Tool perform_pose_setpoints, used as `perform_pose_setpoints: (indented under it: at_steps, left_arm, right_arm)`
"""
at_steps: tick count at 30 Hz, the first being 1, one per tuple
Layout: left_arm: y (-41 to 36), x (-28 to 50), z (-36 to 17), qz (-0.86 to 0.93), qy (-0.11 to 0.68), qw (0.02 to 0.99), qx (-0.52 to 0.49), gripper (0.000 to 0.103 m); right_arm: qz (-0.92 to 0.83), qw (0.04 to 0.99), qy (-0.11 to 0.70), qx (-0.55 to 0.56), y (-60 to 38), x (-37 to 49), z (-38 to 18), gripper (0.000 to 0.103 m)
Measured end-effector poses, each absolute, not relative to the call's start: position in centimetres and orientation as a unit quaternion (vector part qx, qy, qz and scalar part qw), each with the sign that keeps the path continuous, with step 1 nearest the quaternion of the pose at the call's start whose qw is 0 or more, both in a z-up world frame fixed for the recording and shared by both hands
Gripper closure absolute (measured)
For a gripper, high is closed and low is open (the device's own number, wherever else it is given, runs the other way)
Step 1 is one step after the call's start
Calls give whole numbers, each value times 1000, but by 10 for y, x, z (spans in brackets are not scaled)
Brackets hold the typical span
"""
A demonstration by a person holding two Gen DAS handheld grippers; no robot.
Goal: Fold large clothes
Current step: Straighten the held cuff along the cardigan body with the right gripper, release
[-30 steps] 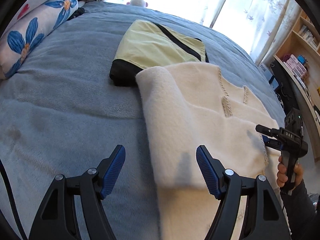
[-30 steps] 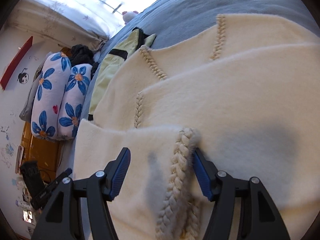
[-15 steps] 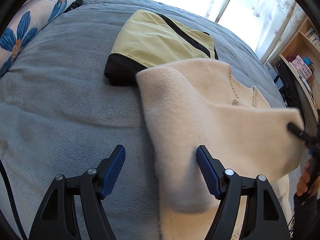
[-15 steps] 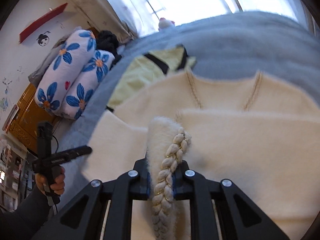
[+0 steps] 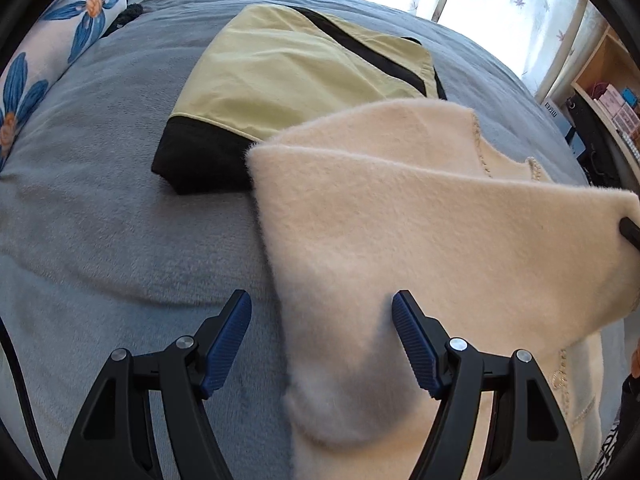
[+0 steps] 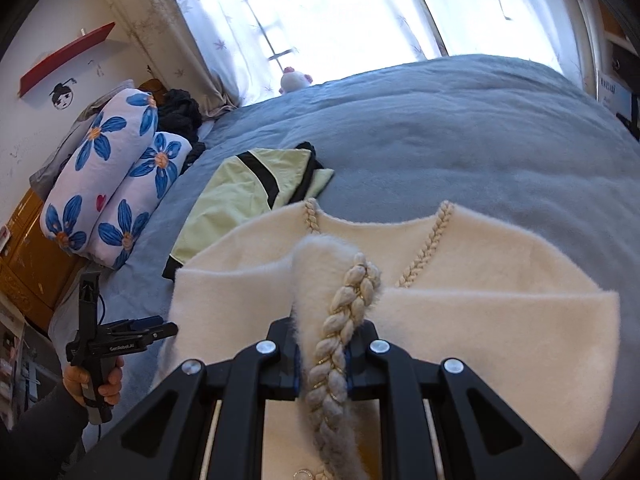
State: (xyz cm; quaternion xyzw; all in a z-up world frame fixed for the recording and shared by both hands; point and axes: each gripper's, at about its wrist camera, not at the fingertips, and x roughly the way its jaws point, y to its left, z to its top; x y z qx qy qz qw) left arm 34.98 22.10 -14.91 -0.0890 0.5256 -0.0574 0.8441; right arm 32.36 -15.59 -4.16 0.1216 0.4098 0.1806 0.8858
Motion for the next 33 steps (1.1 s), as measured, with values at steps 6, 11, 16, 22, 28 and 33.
perform_pose_setpoints:
  at_steps: [6, 11, 16, 22, 28, 33]
  left_arm:
    - [220, 364, -157, -47, 526, 846, -77, 90]
    - [217, 355, -142, -36, 482, 874, -59, 95]
    - [218, 362, -165, -28, 495, 866, -67, 95]
    - [217, 361, -160, -19, 498, 865, -51, 77]
    - [230, 332, -151, -34, 508, 858, -70, 40]
    - [234, 301, -160, -60, 529, 840, -103, 40]
  right_arm:
    - [168, 874, 431, 149, -164, 331, -66, 89]
    - [152, 870, 437, 169, -176, 337, -80, 89]
    - [107, 856, 471, 183, -189, 360, -130, 88]
    - [110, 839, 475, 243, -206, 355, -138, 70]
    - [116, 845, 482, 202, -218, 306, -122, 51]
    - [134, 834, 493, 208, -223, 274, -130, 51]
